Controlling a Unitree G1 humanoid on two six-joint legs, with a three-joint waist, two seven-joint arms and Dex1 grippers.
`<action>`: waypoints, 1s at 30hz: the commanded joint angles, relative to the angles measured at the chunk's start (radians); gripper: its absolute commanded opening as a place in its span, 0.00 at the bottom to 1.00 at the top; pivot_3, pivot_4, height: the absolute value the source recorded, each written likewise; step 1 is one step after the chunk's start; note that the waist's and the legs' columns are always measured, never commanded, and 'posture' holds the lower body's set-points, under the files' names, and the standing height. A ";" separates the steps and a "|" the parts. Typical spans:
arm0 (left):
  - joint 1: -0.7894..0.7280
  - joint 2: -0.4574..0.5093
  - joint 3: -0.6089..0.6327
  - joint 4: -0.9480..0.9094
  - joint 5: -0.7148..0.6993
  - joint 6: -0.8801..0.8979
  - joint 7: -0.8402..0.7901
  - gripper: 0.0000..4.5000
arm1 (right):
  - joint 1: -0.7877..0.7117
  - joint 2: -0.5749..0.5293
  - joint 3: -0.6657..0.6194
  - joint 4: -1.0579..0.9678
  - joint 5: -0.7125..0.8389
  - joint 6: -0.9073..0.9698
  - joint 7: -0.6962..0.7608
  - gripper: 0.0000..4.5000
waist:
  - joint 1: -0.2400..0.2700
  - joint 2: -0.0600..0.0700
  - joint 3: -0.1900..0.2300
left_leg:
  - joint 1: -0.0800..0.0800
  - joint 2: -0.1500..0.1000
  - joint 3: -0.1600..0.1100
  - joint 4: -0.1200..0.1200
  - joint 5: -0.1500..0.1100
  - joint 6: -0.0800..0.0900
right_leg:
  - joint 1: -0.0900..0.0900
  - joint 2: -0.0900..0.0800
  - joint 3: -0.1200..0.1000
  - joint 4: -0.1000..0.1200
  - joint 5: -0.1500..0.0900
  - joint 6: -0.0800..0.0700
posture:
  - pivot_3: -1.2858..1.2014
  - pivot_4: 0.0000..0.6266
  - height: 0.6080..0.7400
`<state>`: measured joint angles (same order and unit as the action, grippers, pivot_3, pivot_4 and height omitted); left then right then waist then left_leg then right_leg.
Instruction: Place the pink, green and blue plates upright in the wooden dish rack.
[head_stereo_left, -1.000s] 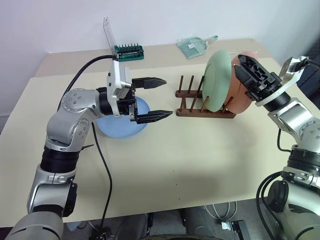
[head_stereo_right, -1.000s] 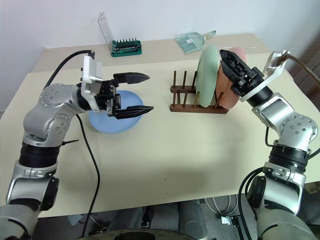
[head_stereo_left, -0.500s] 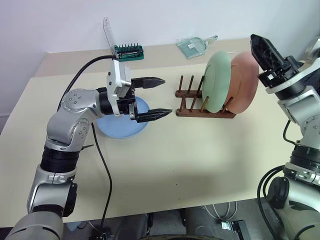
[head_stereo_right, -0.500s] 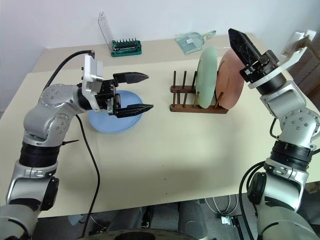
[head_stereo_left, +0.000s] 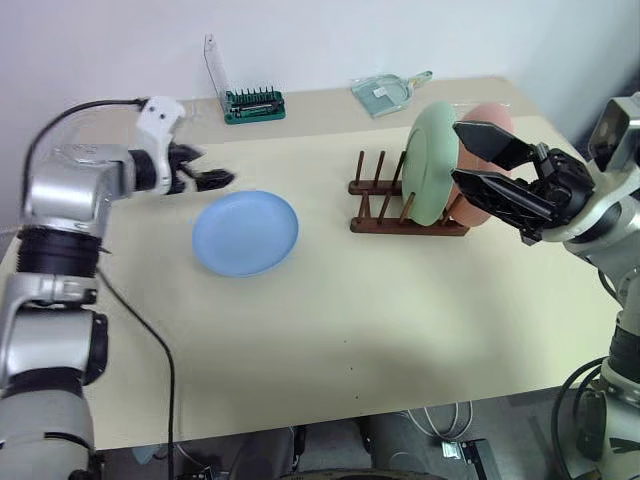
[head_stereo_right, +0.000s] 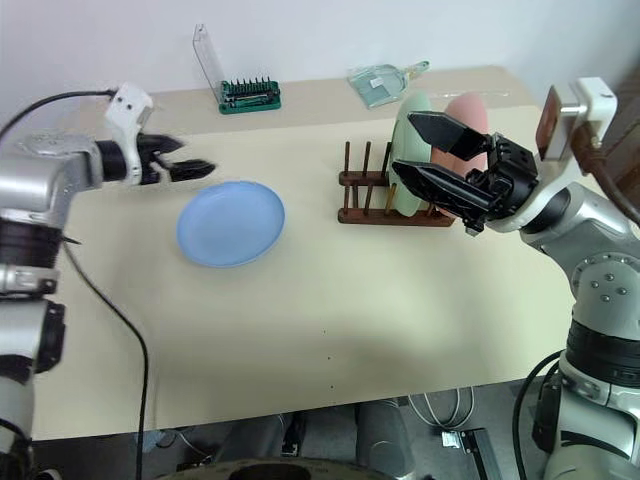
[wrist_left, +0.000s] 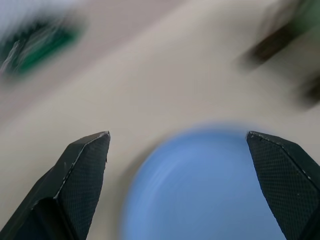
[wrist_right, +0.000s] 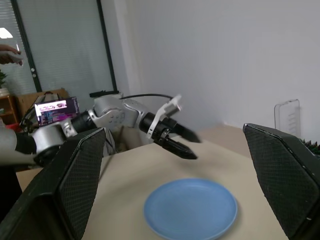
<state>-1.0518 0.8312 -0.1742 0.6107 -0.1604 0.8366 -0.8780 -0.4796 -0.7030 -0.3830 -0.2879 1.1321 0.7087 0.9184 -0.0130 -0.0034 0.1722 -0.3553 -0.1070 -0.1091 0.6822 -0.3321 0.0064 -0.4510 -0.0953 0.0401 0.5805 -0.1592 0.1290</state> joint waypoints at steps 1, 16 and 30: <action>-0.101 0.010 -0.086 0.130 0.080 0.110 -0.077 1.00 | -0.021 0.016 0.006 -0.004 -0.003 -0.029 0.005 0.99 | 0.005 -0.001 0.000 | 0.000 0.000 0.000 0.000 0.000 0.000 | 0.000 0.000 0.000 0.000 0.000 0.000 | 0.52 0.24 0.96; -0.372 -0.150 -0.194 0.691 0.272 0.226 -0.214 1.00 | -0.017 0.027 0.017 0.023 -0.015 -0.050 0.019 0.99 | -0.003 -0.004 0.002 | -0.001 0.000 0.000 0.000 0.003 -0.005 | -0.002 0.000 -0.001 0.001 0.000 0.000 | 0.52 0.24 0.96; -0.293 -0.256 -0.047 0.727 0.257 0.219 -0.099 0.37 | 0.008 0.006 -0.018 -0.019 0.004 -0.044 -0.025 1.00 | 0.002 -0.003 0.002 | -0.001 0.000 0.000 0.001 0.003 -0.005 | -0.001 -0.001 -0.001 0.002 0.000 0.000 | 0.52 0.24 0.96</action>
<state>-1.3576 0.5835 -0.2494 1.3328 0.1121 1.0530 -0.9919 -0.4613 -0.6830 -0.3703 -0.2728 1.1173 0.6714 0.8971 -0.0108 -0.0069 0.1738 -0.3560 -0.1074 -0.1088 0.6832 -0.3298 0.0022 -0.4521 -0.0968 0.0392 0.5824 -0.1591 0.1294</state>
